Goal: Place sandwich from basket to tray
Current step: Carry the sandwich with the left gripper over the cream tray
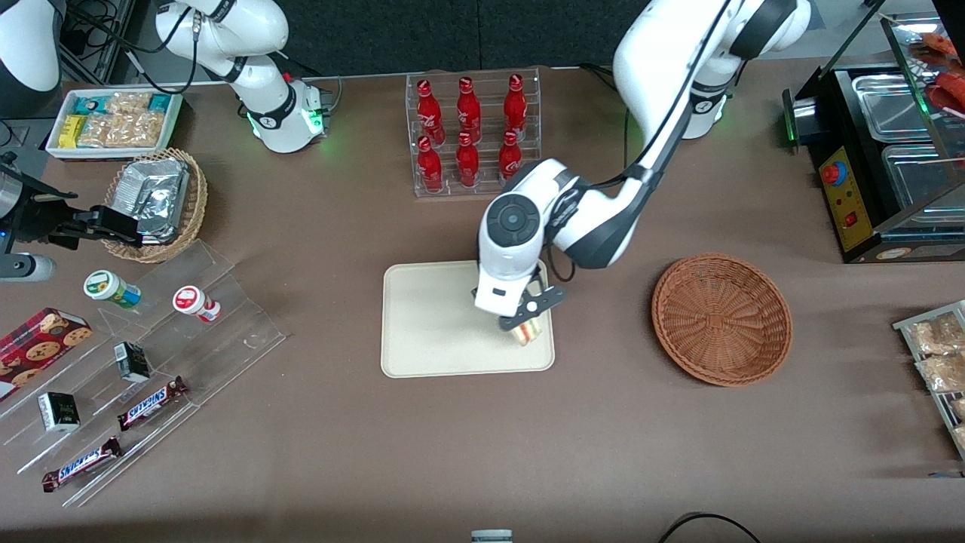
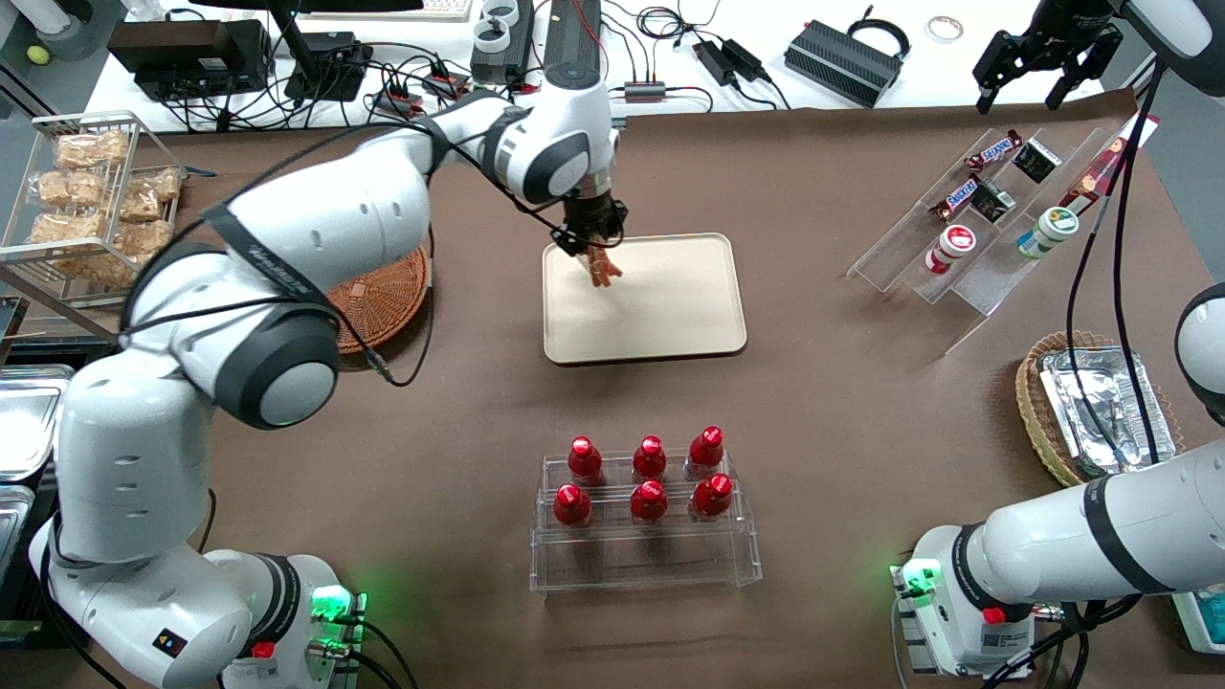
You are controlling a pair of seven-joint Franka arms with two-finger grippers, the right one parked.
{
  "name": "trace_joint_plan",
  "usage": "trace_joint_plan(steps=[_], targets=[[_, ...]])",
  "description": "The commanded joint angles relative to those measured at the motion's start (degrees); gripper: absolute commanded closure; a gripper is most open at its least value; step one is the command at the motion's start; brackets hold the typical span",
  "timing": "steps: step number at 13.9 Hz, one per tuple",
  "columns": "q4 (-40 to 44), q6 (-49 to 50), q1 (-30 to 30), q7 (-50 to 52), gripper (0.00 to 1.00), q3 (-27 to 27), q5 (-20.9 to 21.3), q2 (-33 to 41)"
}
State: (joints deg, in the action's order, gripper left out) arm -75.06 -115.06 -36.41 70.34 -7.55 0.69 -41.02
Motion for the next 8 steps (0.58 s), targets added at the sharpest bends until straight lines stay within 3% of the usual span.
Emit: trace_joint_plan(steps=[1,3,8], targets=[[4.0,-0.8,-1.8,-6.4,0.83,0.4,0.4,-3.5],[5.3,-0.8,-2.7,-15.3,0.83,0.3,0.3,-4.6],[6.0,-1.0,-5.0,-17.0,0.81,0.5,1.0,-8.2]])
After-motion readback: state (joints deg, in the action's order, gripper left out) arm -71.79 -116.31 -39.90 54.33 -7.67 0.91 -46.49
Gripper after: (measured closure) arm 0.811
